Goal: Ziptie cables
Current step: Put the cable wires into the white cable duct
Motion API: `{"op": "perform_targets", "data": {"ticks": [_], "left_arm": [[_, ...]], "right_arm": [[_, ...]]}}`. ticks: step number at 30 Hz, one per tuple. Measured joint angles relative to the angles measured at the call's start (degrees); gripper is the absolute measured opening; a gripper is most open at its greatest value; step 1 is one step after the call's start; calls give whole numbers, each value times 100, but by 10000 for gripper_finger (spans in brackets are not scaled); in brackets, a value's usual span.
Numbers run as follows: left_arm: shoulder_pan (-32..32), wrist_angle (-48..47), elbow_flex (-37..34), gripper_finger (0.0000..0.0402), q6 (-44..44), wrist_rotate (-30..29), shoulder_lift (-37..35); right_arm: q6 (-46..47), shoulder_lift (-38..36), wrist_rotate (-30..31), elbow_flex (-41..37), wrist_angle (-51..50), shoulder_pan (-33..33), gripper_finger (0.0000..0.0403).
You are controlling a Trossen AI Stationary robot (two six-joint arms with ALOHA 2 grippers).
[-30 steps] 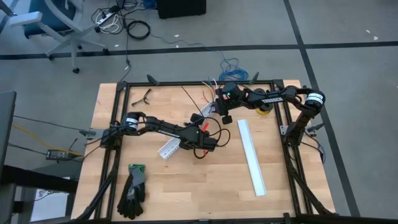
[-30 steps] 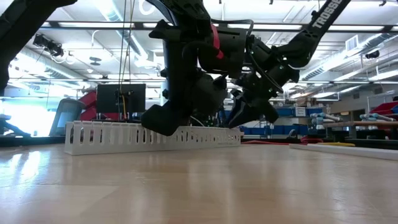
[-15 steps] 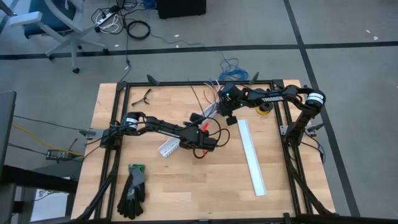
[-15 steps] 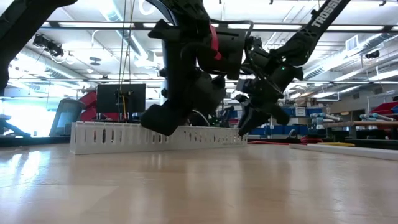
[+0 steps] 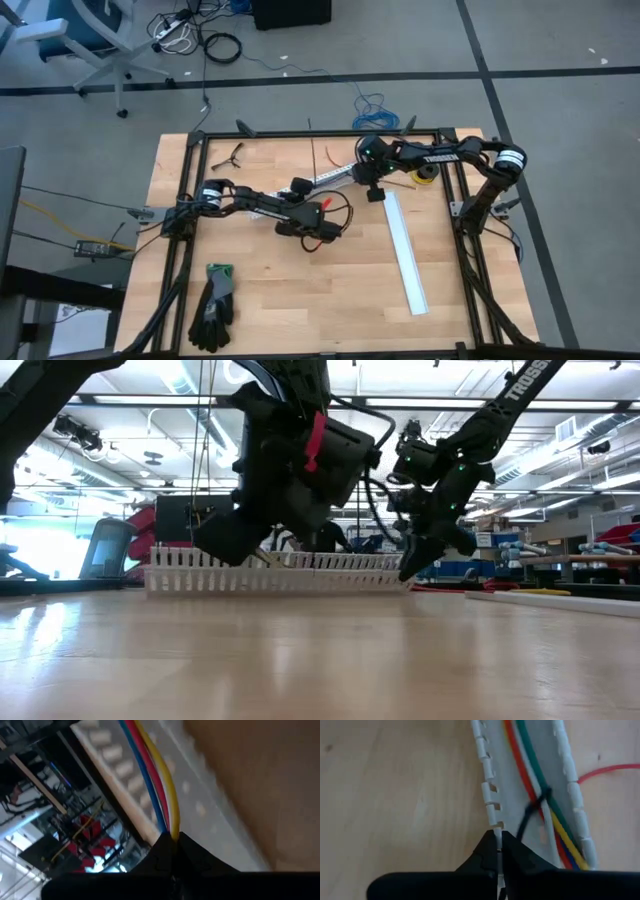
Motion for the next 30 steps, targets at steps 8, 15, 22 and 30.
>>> {"op": "perform_targets", "data": {"ticks": [8, 15, 22, 30], "left_arm": [[-2, -547, -4, 15, -415, 169, -2], [-33, -542, -44, 15, -415, 560, -26], [-6, 160, -886, 15, -471, 760, -668], [154, 2149, -2428, 15, -79, 1136, -2090]], "right_arm": [[0, -515, 7, -12, -526, -44, 1], [132, -537, -26, -12, -925, -56, 0], [251, -539, -84, -9, -1142, -61, 0], [411, -541, -271, -7, -1161, -83, 0]]}}
